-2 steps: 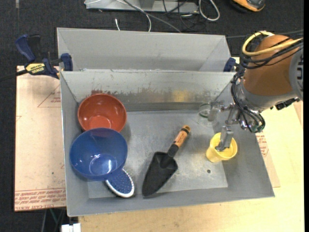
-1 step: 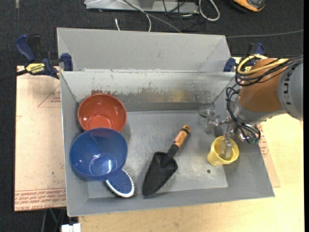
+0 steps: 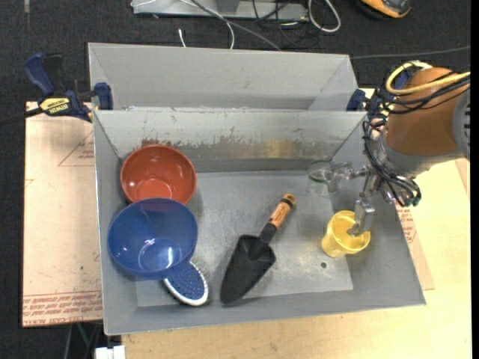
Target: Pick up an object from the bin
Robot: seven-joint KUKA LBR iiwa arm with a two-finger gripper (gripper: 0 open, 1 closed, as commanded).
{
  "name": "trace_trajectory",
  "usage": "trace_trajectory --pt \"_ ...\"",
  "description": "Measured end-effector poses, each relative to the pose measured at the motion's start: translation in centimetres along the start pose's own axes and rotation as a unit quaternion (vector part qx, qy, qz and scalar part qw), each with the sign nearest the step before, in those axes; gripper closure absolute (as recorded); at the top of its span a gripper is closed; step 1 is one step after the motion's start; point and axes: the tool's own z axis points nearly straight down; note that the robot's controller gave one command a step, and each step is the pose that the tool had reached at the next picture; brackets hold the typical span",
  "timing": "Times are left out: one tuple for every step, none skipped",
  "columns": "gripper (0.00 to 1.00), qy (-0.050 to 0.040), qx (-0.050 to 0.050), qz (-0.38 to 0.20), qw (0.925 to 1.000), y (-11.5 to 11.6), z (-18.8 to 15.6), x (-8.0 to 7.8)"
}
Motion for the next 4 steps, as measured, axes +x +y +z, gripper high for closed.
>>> trace_trajectory --pt "0.0 0.0071 -0.004 -0.104 0.9945 0.3 3.1 3.4" --pt "0.0 -0.0021 -0.001 -0.021 0.9998 0.4 6.1 0.8" --pt "1.0 0.0041 -0.007 -0.178 0.9841 2.0 6.0 8.4" --pt "1.0 0.0041 -0.007 -0.178 0.984 2.0 6.0 8.3"
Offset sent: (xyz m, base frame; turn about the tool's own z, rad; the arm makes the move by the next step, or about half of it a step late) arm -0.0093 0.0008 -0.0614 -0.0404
